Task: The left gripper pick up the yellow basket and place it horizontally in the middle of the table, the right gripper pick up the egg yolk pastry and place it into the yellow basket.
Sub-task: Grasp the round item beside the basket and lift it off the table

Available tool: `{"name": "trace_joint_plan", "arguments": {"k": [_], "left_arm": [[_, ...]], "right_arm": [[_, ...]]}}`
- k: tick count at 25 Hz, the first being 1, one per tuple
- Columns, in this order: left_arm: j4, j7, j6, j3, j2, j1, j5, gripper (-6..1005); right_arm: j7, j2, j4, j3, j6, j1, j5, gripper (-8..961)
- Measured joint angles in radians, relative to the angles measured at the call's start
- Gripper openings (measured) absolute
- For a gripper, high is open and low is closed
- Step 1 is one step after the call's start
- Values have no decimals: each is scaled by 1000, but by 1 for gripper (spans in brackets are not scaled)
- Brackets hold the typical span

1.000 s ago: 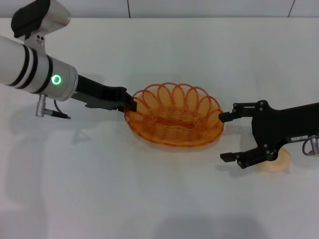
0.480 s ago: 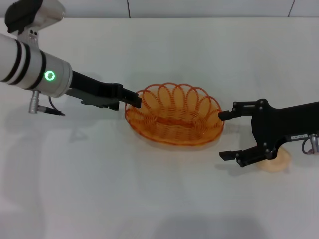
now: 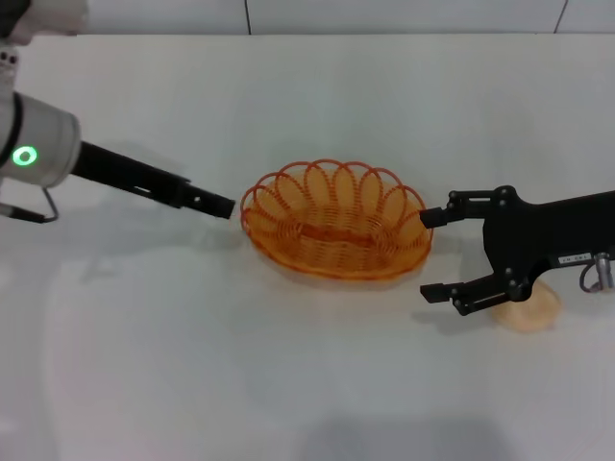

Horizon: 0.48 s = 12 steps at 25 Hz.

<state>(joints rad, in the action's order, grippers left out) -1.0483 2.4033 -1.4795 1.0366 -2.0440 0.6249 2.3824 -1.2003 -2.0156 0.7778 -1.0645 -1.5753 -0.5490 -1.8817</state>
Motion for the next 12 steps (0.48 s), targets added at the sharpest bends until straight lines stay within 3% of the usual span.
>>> {"name": "trace_joint_plan", "arguments": {"k": [9,12], "left_arm": [[-68,-455,17,-2,-15,-144,-1,851],[-70,-580,40,-18,-29,-178,-26,850]], "right_arm": [[-60,0,8,0,3,2,0,869],[-80,1,10,0,3,3,0,869]]}}
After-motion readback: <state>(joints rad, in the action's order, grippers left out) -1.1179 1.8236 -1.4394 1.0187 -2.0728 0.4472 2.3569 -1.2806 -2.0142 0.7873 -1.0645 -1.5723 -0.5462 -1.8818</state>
